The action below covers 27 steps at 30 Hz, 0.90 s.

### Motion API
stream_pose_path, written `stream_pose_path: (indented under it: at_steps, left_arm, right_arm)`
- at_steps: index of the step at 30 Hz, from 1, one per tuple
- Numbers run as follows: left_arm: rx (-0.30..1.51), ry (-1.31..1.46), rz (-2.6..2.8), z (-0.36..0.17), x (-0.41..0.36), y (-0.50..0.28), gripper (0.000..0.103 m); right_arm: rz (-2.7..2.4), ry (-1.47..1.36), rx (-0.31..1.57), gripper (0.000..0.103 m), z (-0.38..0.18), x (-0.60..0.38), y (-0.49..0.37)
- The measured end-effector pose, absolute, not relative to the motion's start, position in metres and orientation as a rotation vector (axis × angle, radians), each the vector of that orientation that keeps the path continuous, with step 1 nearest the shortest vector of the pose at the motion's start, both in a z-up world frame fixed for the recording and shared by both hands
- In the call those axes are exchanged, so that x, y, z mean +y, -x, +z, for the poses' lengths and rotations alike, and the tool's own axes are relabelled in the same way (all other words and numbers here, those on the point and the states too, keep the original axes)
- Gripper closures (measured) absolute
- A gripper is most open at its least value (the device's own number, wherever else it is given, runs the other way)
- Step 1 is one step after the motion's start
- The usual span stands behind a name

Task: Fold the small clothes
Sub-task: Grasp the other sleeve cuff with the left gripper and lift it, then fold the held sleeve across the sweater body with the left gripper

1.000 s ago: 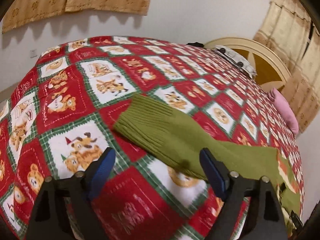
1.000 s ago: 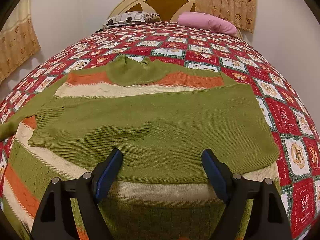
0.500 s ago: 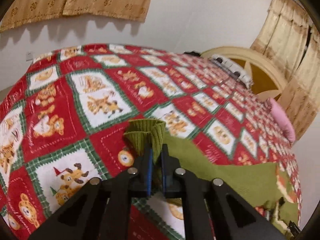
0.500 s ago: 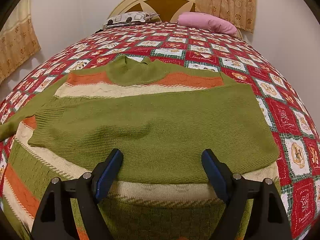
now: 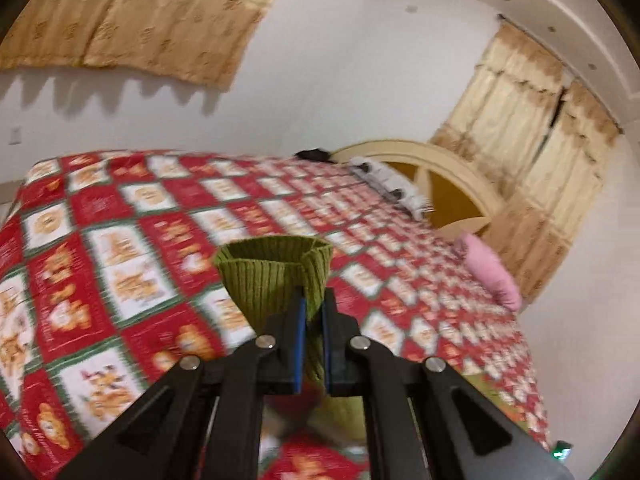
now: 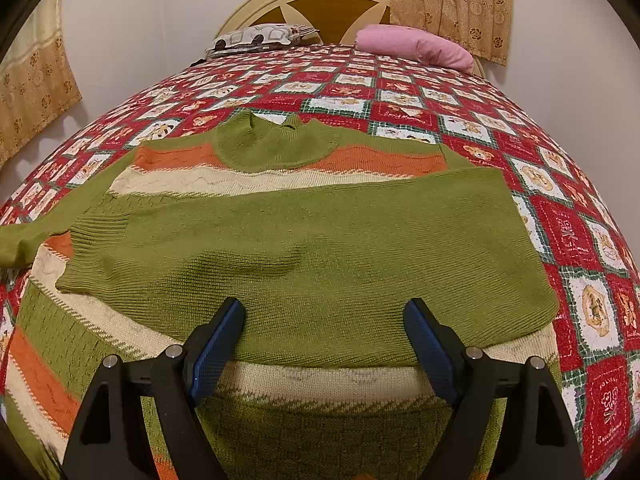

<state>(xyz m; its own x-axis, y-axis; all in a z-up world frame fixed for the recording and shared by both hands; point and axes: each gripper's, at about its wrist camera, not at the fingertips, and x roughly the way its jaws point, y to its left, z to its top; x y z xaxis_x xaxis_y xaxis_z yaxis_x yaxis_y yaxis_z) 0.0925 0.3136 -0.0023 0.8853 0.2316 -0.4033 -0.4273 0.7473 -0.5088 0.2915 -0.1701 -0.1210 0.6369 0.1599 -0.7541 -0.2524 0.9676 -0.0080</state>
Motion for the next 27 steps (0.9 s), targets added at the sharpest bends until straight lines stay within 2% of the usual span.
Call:
stream_pose_path:
  at_steps: [7,18,27]
  left_arm:
    - [0.302,0.568,0.229,0.037,0.269,-0.132,0.096]
    - [0.302,0.541,0.04,0.074,0.199,-0.178,0.096]
    - [0.301,0.478,-0.141,0.103,0.101,-0.216,0.096]
  right_arm:
    - [0.273,0.082,0.869,0.02,-0.116,-0.173,-0.293]
    - [0.303,0.047,0.77,0.02,-0.055,-0.237,-0.256]
    - [0.167,-0.04,0.694,0.02,-0.056,-0.313,-0.234]
